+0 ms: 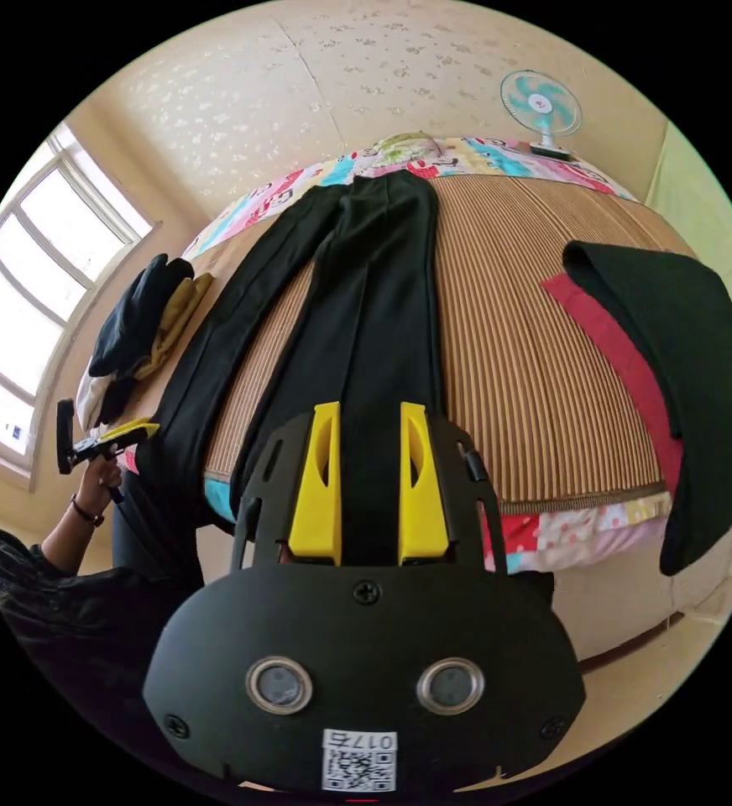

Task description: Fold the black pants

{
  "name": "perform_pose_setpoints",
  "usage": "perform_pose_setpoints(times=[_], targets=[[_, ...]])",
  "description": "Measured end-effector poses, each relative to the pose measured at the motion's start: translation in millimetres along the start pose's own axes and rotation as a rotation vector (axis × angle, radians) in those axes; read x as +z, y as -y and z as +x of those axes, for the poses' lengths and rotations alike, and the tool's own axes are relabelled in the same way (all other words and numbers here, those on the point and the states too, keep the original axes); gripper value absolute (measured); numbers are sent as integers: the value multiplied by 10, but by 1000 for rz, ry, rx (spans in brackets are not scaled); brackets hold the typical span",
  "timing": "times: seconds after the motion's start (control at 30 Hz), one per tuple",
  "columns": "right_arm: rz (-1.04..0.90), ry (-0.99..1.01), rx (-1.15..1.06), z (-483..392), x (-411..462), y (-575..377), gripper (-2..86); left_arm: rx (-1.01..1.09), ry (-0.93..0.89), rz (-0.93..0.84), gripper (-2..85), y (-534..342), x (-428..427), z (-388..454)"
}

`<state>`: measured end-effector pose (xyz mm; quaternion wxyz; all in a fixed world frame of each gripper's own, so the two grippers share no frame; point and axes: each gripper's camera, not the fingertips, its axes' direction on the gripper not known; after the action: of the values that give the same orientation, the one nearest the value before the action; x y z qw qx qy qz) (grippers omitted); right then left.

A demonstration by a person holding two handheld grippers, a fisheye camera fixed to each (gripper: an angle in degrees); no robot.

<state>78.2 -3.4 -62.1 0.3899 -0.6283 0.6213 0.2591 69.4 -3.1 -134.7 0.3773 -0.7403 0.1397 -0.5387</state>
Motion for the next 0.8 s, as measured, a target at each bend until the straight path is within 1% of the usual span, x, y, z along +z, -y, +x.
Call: perform_pose_setpoints(times=[0.03, 0.1, 0.2, 0.27, 0.33, 0.37, 0.4, 0.43, 0.47, 0.5, 0.53, 0.57, 0.7, 0.77, 0.8], targets=[[-14, -17, 42, 98, -90, -154, 115, -30, 33, 30, 62, -212, -74, 50], [-46, -10, 99, 260, -198, -326, 123, -64, 50, 9, 54, -344, -179, 111], [-101, 37, 90, 421, -287, -478, 133, -145, 108, 28, 55, -433, -438, 123], [-220, 22, 71, 488, -205, -499, 137, -193, 68, 106, 71, -462, -663, 70], [-296, -25, 65, 542, -101, -533, 135, -194, 22, 160, 80, -420, -830, 46], [-326, -27, 48, 567, -34, -566, 132, -176, 14, 178, 84, -362, -920, 53], [-316, -24, 33, 566, -32, -578, 123, -166, 14, 182, 86, -328, -955, 60], [-267, -11, 0, 543, -76, -594, 107, -150, 8, 188, 87, -261, -1012, 80], [-277, 50, -28, 540, -55, -596, 69, -132, -17, 199, 88, -198, -1059, 110], [-301, 77, -26, 555, -18, -593, 50, -121, -38, 204, 89, -166, -1077, 129], [-374, 124, -6, 600, 82, -593, 43, -95, -94, 206, 91, -95, -1098, 181], [-397, 152, 28, 651, 91, -601, 37, -65, -155, 191, 94, -16, -1104, 250], [-266, 284, 58, 685, -456, -710, 30, 50, -331, 118, 116, 235, -1170, 602], [-107, 401, 17, 585, -1068, -775, 28, 129, -440, 80, 124, 400, -1273, 881], [-75, 420, -9, 530, -1217, -772, 28, 146, -472, 65, 125, 449, -1292, 948]])
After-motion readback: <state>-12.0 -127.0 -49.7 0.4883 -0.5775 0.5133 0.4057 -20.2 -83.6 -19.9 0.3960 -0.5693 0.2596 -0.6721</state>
